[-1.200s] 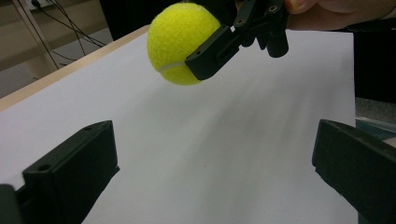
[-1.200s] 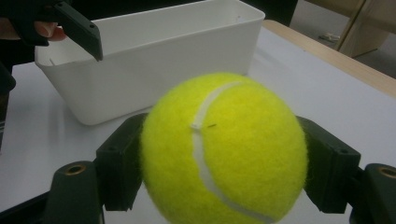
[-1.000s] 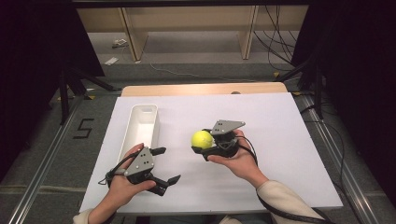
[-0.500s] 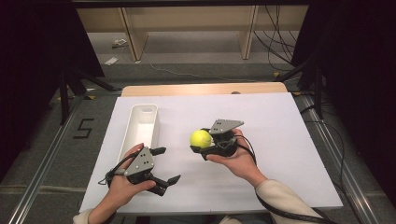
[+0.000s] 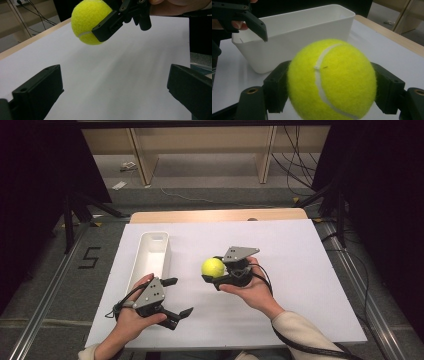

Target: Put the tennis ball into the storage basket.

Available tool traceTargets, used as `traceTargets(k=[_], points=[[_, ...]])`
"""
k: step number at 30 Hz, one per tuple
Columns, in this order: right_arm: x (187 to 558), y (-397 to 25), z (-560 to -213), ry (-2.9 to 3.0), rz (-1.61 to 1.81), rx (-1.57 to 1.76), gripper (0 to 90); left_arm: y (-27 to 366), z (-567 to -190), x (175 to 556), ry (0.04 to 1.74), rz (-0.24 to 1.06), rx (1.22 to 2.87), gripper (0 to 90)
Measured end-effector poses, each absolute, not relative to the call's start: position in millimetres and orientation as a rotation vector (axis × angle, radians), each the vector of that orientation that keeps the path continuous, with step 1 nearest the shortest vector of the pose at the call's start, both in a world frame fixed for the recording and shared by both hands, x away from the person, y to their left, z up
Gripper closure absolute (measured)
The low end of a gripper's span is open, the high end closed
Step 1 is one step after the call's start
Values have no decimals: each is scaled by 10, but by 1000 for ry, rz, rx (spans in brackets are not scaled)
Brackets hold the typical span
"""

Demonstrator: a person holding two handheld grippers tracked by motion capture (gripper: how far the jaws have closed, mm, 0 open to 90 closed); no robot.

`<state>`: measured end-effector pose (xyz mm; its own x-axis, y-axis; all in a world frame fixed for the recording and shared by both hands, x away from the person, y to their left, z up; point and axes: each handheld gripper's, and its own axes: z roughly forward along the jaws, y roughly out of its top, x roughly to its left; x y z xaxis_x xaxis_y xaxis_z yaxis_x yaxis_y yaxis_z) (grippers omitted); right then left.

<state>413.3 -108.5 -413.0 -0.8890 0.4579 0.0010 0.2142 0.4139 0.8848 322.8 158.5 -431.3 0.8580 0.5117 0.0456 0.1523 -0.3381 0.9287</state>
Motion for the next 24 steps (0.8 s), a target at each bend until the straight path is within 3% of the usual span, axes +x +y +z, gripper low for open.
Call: traceTargets(k=[24], points=[[4169,-954,-4104,2429,1495,576,265,1584,-4313,3228,493,397,1905,0]])
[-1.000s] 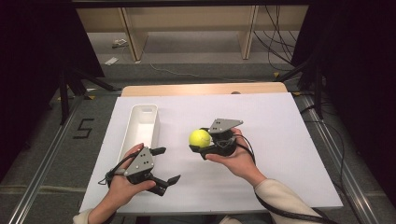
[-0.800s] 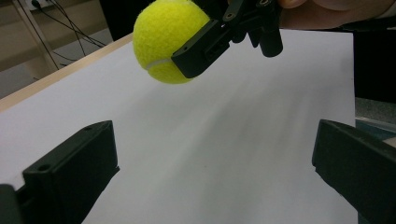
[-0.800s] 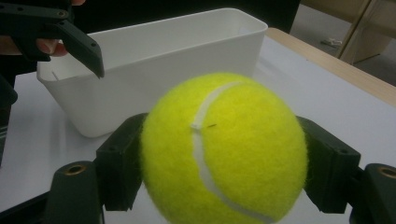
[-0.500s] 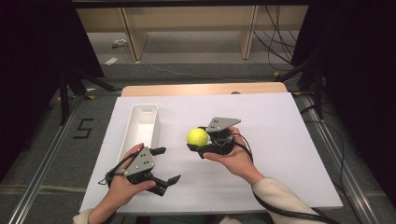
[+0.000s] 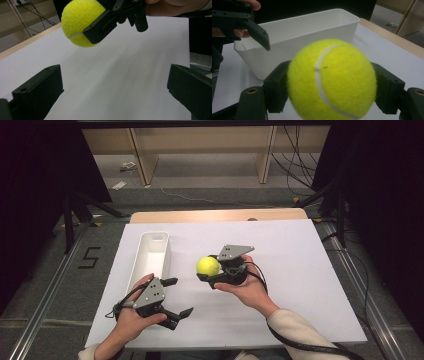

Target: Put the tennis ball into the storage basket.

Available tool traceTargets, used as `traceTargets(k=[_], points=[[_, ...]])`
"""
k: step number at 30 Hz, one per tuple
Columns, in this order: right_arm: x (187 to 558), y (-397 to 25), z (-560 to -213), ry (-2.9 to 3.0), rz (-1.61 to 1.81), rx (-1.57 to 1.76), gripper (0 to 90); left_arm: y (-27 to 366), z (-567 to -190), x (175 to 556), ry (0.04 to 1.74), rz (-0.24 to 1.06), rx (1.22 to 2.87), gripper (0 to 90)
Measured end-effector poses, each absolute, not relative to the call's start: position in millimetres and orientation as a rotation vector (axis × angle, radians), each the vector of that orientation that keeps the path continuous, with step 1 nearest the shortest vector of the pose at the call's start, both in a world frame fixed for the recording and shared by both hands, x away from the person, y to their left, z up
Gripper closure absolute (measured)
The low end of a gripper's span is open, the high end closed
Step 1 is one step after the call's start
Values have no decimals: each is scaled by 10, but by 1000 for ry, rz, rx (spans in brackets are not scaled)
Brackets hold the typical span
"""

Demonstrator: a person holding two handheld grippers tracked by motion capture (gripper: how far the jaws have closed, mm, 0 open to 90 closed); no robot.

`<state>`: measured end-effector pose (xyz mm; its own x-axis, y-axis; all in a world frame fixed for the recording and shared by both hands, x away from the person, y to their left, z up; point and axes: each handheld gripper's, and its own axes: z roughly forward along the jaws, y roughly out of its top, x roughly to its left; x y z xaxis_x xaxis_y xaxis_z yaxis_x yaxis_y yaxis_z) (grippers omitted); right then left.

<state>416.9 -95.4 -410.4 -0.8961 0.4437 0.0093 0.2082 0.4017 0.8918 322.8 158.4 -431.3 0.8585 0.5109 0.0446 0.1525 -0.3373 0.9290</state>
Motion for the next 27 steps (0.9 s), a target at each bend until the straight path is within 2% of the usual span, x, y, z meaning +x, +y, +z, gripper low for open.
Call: traceTargets(k=[27], points=[[4183,-838,-4050,2418,1521,555,266,1586,-4312,3227,493,397,1905,0]])
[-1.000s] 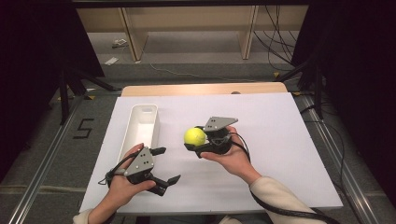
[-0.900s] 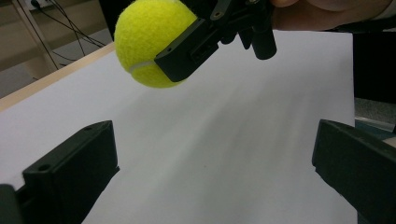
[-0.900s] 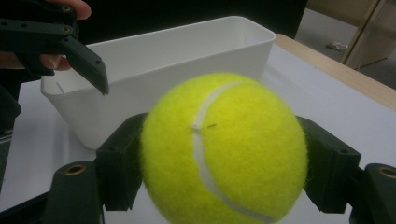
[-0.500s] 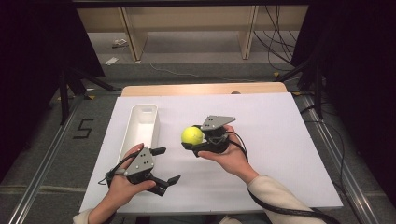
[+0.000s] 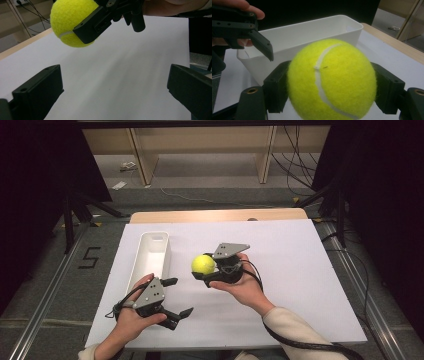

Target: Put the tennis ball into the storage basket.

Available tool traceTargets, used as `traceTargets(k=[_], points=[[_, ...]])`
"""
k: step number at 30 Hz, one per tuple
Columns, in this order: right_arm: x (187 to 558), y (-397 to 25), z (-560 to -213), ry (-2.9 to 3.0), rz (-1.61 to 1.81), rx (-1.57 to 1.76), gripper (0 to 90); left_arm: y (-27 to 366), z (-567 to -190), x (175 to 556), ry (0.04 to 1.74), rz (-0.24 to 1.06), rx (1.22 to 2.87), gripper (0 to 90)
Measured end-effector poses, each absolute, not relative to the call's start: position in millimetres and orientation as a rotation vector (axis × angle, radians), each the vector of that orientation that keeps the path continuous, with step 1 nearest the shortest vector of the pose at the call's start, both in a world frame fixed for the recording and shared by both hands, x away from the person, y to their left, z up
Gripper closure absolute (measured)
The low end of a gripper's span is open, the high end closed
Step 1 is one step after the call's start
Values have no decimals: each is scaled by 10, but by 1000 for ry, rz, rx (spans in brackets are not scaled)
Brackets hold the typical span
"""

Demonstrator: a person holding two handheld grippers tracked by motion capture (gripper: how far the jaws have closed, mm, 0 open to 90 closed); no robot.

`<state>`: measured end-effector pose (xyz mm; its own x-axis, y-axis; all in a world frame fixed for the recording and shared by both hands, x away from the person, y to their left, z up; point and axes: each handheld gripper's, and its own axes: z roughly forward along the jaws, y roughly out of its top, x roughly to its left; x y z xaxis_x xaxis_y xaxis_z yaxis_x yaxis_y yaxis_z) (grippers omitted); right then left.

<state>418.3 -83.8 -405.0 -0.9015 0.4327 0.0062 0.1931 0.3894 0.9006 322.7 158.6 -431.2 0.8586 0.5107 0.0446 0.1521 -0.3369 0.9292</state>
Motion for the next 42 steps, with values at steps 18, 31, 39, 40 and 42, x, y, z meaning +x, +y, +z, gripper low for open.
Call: traceTargets(k=[18,31,39,40,42], points=[[4188,-781,-4026,2415,1535,547,265,1578,-4315,3220,493,379,1906,0],[4196,-741,-4014,2417,1542,551,266,1583,-4312,3221,493,383,1907,0],[4200,-732,-4008,2416,1544,552,266,1581,-4313,3220,494,382,1905,0],[4202,-731,-4008,2414,1545,551,266,1581,-4313,3220,494,383,1905,0],[4204,-730,-4005,2413,1544,552,266,1581,-4313,3220,495,383,1904,0]])
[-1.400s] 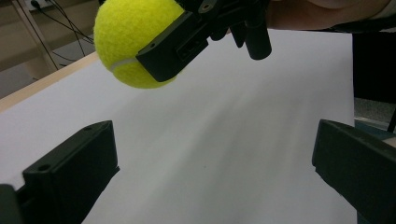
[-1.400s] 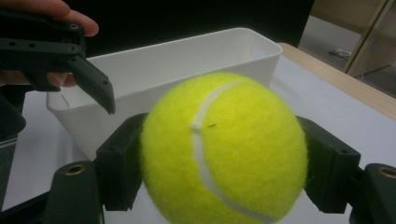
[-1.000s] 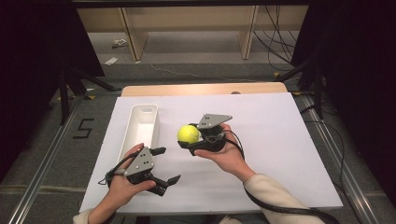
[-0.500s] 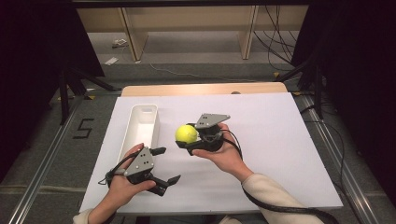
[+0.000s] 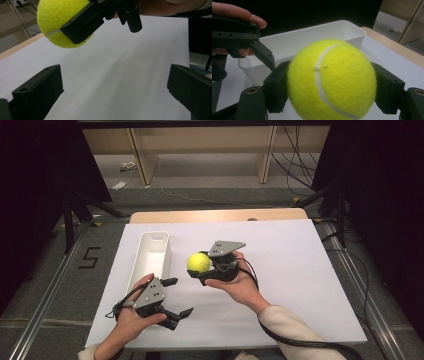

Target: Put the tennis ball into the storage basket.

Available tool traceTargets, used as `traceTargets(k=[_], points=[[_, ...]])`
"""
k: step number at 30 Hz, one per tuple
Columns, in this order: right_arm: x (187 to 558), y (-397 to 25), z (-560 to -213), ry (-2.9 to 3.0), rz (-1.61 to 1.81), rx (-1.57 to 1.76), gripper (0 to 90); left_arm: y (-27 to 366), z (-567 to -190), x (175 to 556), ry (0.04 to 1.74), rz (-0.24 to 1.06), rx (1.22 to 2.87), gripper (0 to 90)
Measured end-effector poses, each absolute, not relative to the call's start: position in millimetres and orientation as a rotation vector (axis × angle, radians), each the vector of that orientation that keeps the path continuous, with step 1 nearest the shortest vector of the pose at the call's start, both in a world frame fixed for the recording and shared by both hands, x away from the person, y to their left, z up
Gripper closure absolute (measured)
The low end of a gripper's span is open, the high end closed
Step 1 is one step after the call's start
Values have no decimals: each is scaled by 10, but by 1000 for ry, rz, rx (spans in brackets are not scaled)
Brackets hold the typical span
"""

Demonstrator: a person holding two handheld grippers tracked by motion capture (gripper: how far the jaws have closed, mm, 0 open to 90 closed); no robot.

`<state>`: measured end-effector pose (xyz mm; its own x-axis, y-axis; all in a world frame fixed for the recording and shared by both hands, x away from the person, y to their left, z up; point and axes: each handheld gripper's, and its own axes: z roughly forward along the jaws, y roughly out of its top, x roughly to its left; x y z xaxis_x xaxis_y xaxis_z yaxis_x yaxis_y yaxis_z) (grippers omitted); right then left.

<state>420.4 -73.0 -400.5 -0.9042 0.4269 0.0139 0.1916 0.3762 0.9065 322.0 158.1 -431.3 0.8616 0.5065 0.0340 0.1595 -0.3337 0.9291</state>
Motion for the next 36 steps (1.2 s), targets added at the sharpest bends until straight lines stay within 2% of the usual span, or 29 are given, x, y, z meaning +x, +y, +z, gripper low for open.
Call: traceTargets(k=[36], points=[[4238,-661,-3956,2399,1565,551,266,1584,-4307,3233,490,419,1901,0]])
